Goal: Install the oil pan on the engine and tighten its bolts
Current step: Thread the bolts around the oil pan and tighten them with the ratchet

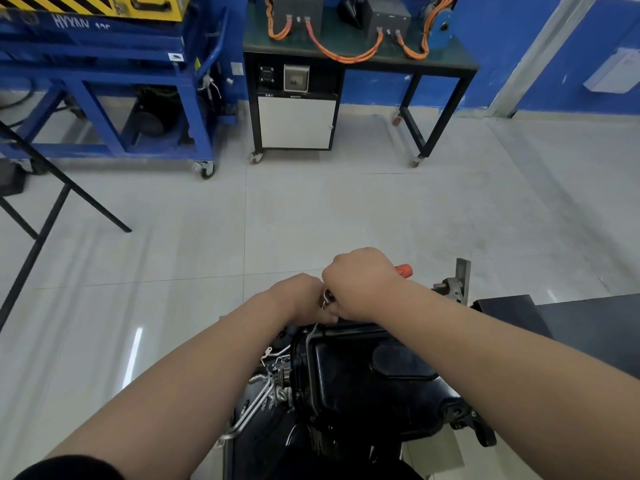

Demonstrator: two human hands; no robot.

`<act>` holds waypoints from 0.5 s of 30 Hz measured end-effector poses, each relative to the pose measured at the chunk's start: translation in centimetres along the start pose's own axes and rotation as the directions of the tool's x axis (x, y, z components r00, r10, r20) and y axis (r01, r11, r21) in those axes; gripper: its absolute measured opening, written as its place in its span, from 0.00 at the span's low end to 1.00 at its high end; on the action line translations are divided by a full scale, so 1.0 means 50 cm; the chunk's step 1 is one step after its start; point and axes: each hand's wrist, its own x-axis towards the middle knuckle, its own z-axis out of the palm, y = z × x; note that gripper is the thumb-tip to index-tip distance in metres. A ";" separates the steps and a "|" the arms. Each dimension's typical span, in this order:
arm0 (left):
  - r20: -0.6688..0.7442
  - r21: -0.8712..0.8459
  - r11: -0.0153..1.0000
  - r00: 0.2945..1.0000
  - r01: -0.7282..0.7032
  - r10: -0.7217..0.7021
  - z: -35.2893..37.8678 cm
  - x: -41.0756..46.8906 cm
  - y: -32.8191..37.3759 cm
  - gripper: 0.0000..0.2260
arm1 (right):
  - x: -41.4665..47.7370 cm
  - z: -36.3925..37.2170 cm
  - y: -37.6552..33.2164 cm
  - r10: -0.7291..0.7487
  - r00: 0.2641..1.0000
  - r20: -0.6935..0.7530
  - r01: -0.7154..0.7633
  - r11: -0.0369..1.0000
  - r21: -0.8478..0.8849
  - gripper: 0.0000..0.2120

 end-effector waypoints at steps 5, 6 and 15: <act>-0.040 -0.209 0.972 0.992 0.108 -0.119 0.030 -0.011 -0.031 0.11 | -0.005 0.009 -0.003 0.052 0.998 -0.046 -0.050 0.998 0.041 0.14; -0.038 -0.241 0.963 0.990 0.121 -0.134 0.040 -0.014 -0.032 0.13 | -0.006 0.014 -0.005 0.066 0.996 -0.054 -0.063 0.996 0.060 0.15; -0.119 -0.310 0.927 0.959 0.211 -0.258 0.090 -0.032 0.000 0.13 | -0.016 0.034 -0.010 0.117 0.985 -0.129 -0.099 0.985 0.138 0.10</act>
